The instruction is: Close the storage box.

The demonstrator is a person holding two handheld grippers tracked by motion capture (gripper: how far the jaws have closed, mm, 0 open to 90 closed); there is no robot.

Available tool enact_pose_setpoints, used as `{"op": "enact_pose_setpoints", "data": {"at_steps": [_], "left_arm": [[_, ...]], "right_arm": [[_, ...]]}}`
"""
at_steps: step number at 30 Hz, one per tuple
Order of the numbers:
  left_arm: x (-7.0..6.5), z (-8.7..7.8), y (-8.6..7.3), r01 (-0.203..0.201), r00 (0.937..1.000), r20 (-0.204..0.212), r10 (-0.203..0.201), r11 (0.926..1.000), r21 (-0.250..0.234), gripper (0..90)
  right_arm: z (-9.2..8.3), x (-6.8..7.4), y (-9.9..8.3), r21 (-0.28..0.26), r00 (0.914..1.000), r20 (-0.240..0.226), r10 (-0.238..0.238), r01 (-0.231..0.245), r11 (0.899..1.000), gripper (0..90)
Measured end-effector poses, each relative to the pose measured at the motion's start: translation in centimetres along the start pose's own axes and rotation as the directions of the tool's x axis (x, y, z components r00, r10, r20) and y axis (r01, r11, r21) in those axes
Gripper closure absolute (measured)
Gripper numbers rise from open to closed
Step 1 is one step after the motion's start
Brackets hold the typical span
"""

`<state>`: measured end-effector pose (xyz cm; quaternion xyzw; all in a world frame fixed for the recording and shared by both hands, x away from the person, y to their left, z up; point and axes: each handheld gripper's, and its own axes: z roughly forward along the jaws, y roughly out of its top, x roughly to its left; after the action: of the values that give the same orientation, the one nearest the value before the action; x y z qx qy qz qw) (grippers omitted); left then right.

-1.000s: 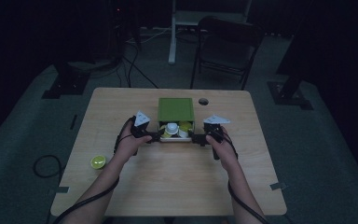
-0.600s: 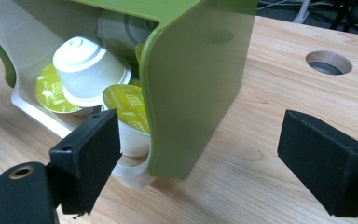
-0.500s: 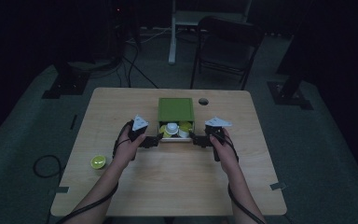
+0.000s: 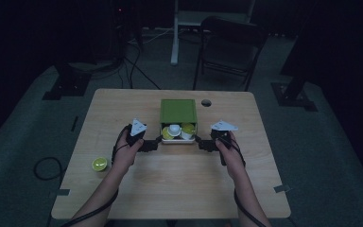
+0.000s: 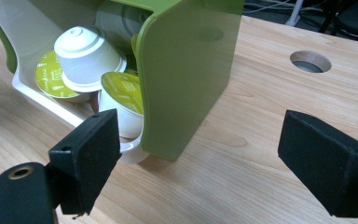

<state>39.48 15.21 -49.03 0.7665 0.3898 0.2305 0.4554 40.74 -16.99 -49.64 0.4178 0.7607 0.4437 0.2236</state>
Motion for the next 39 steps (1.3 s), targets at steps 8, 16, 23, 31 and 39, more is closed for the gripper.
{"op": "enact_pose_setpoints", "data": {"at_steps": [8, 16, 23, 31, 39], "left_arm": [[-0.3, -0.5, -0.4, 0.020, 0.9998, 0.004, -0.020, 0.9998, 0.006, 14.6], [-0.6, -0.8, -1.1, 0.033, 0.9994, -0.005, -0.033, 0.9992, 0.023, 14.6], [-1.2, -1.2, -2.1, 0.015, 0.9998, -0.012, -0.015, 0.9990, 0.042, 14.6], [-1.6, -1.8, -3.4, 0.034, 0.9990, -0.031, -0.032, 0.9976, 0.061, 14.6], [-1.9, -2.1, -5.3, 0.057, 0.9980, -0.033, -0.054, 0.9941, 0.093, 14.6]], "right_arm": [[-1.0, -0.3, -0.5, 0.002, 0.9997, 0.020, -0.014, 0.014, 1.000, 11.9], [-2.0, -0.9, -1.5, 0.011, 0.9990, 0.044, -0.009, 0.008, 1.000, 11.9], [-3.3, -1.8, -2.8, 0.010, 0.9972, 0.071, 0.024, -0.025, 1.000, 11.9], [-4.3, -2.4, -4.1, 0.029, 0.9939, 0.101, 0.043, -0.046, 0.999, 11.9], [-5.3, -2.8, -5.4, 0.043, 0.9905, 0.128, 0.051, -0.057, 0.997, 11.9]]}}
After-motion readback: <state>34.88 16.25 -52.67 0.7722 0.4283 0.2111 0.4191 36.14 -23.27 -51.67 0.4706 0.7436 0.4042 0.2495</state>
